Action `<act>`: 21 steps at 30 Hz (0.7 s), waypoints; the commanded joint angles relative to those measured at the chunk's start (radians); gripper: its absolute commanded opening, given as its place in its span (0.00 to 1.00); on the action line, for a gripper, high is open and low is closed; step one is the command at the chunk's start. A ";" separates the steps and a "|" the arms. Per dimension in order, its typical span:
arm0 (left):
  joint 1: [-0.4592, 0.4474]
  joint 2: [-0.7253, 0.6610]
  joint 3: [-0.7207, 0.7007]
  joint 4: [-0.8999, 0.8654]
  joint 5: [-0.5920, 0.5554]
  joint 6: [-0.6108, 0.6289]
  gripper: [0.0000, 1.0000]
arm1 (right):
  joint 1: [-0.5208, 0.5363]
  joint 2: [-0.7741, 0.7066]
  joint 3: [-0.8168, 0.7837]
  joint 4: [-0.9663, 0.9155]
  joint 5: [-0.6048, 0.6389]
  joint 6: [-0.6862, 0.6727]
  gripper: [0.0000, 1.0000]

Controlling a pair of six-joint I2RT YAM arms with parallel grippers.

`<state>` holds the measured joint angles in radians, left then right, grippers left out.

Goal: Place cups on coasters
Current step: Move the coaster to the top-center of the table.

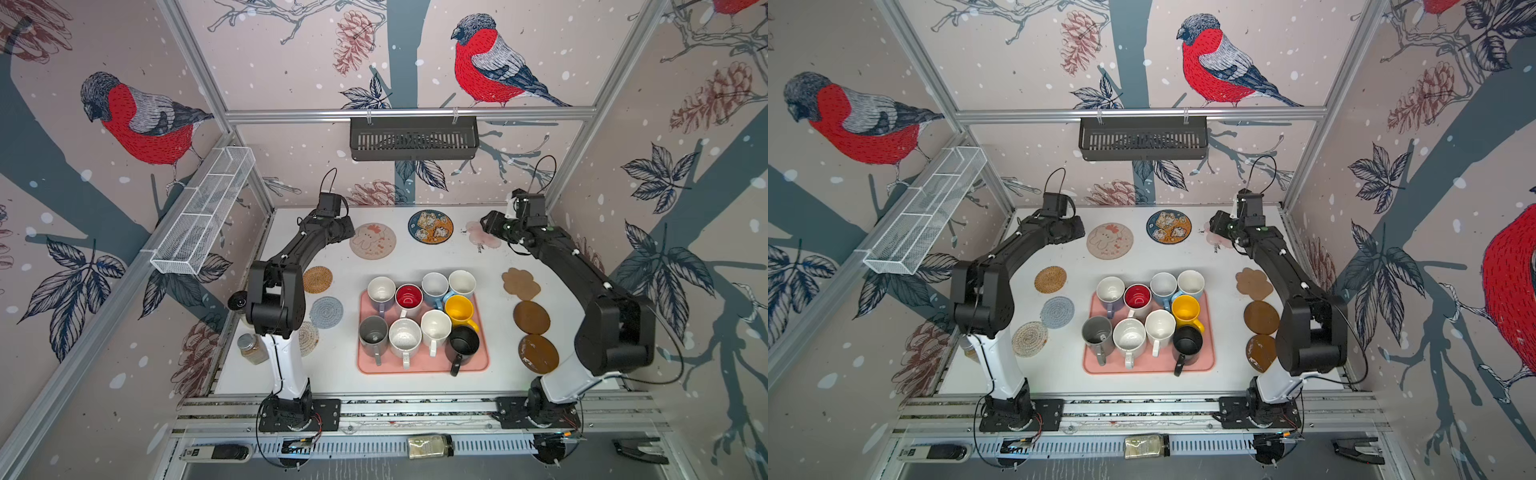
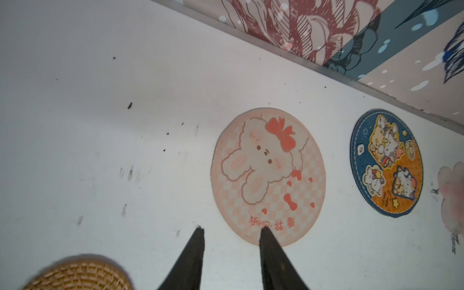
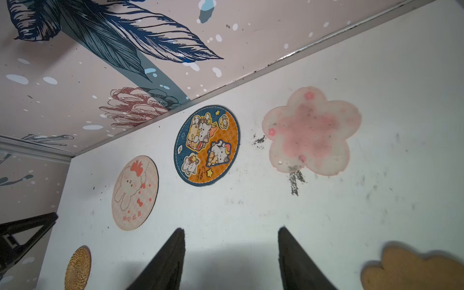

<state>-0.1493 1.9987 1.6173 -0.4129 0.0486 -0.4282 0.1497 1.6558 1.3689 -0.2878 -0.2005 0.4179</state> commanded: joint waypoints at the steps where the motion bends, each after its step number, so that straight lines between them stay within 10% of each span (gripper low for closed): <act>1: 0.004 0.080 0.075 -0.079 0.029 0.038 0.39 | 0.000 0.070 0.076 -0.007 -0.079 -0.023 0.59; 21: 0.043 0.321 0.172 0.021 0.162 0.039 0.31 | 0.007 0.152 0.095 0.088 -0.177 -0.031 0.59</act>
<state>-0.1093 2.3119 1.7927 -0.4110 0.1802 -0.3931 0.1551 1.8114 1.4685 -0.2337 -0.3622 0.3958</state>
